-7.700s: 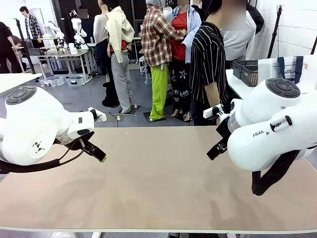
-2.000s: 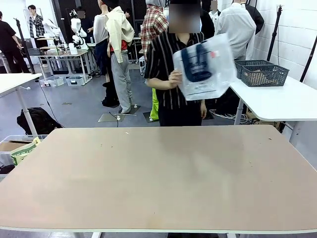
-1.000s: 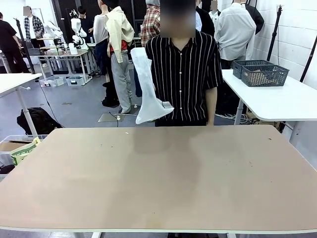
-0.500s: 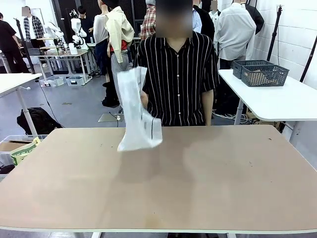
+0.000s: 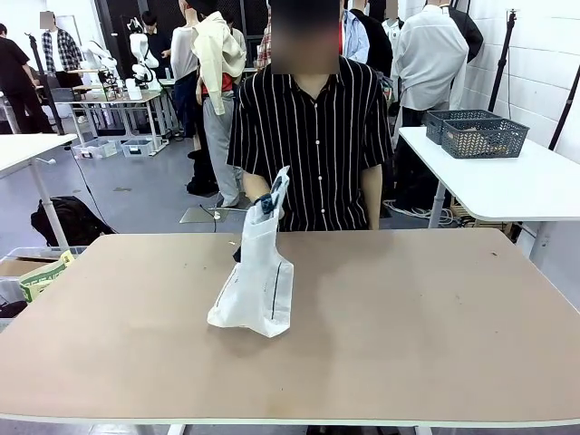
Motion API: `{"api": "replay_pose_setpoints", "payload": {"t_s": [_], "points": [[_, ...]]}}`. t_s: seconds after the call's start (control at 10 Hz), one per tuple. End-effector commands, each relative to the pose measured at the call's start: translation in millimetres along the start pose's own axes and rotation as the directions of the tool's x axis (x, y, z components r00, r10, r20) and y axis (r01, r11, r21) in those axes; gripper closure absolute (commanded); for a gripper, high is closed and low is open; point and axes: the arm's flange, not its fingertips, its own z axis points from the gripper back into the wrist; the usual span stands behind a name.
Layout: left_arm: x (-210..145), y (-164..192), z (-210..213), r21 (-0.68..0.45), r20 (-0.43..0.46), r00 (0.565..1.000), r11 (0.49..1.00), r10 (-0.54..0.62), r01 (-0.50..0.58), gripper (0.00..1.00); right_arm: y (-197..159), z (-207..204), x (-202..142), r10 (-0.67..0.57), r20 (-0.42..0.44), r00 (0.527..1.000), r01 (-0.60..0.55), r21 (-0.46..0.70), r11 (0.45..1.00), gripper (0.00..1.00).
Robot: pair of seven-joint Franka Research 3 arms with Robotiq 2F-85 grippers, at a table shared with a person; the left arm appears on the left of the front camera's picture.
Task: Transfer purchased items from the store into the shopping bag.
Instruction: Open the Reusable shopping bag in the center of the table.
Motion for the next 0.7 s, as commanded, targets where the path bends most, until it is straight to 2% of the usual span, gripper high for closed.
{"api": "replay_pose_setpoints", "payload": {"t_s": [0.0, 0.6], "points": [[0.0, 1.7, 1.2, 0.004, 0.001, 1.0, 1.0, -0.018, 0.018, 0.0, 1.3, 2.9, 1.1, 0.009, -0.01, 1.0, -0.009, -0.003, 1.0, 0.0], [0.0, 1.7, 1.2, 0.004, 0.001, 1.0, 1.0, -0.018, 0.018, 0.0, 1.3, 2.9, 1.1, 0.009, -0.01, 1.0, -0.009, -0.003, 1.0, 0.0]]}}
